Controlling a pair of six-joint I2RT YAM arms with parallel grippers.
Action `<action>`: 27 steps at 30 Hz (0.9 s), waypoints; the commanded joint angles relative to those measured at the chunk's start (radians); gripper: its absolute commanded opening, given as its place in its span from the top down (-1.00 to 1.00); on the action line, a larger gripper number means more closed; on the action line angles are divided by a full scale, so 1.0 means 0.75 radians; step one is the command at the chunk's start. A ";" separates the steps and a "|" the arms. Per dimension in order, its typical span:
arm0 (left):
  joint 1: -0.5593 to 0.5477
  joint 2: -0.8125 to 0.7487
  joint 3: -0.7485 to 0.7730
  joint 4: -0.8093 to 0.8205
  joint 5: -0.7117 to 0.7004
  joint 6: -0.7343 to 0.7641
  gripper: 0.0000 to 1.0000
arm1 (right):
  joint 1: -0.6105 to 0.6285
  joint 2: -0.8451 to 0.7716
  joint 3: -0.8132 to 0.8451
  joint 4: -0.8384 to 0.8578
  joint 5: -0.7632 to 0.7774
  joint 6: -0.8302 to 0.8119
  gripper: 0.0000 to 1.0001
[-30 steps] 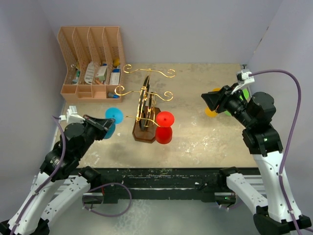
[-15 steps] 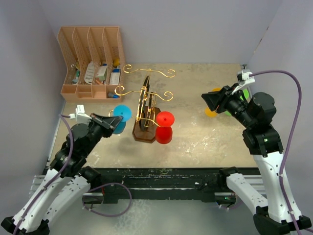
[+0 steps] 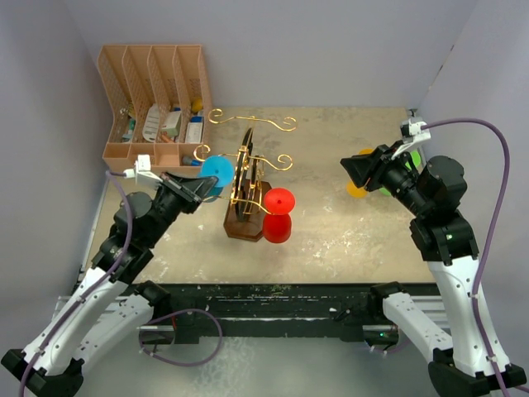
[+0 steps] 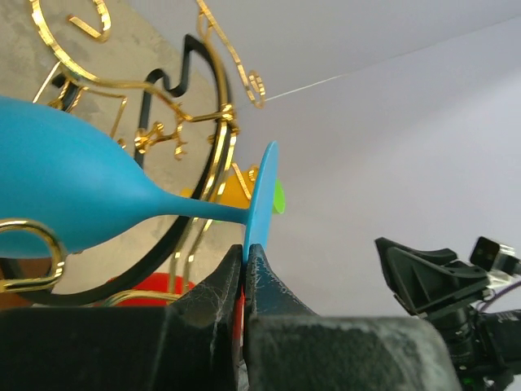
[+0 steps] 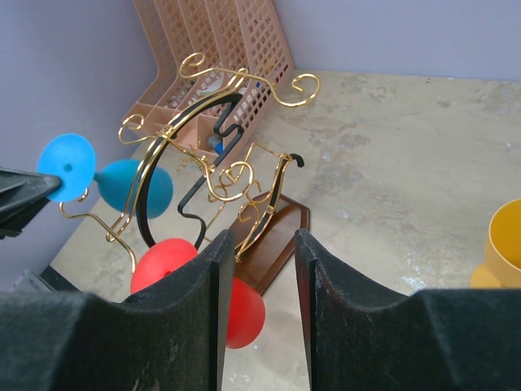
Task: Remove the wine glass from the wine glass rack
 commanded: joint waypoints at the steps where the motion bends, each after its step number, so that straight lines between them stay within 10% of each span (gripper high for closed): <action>1: 0.000 -0.006 0.154 0.119 0.026 0.071 1.00 | 0.003 -0.008 0.030 0.054 -0.037 -0.015 0.23; 16: 0.000 -0.052 0.240 0.264 0.147 -0.072 1.00 | 0.004 0.020 0.163 0.037 -0.236 0.063 0.21; 27: 0.000 -0.003 0.011 1.109 0.374 -0.489 1.00 | 0.003 0.048 0.136 0.520 -0.826 0.429 0.04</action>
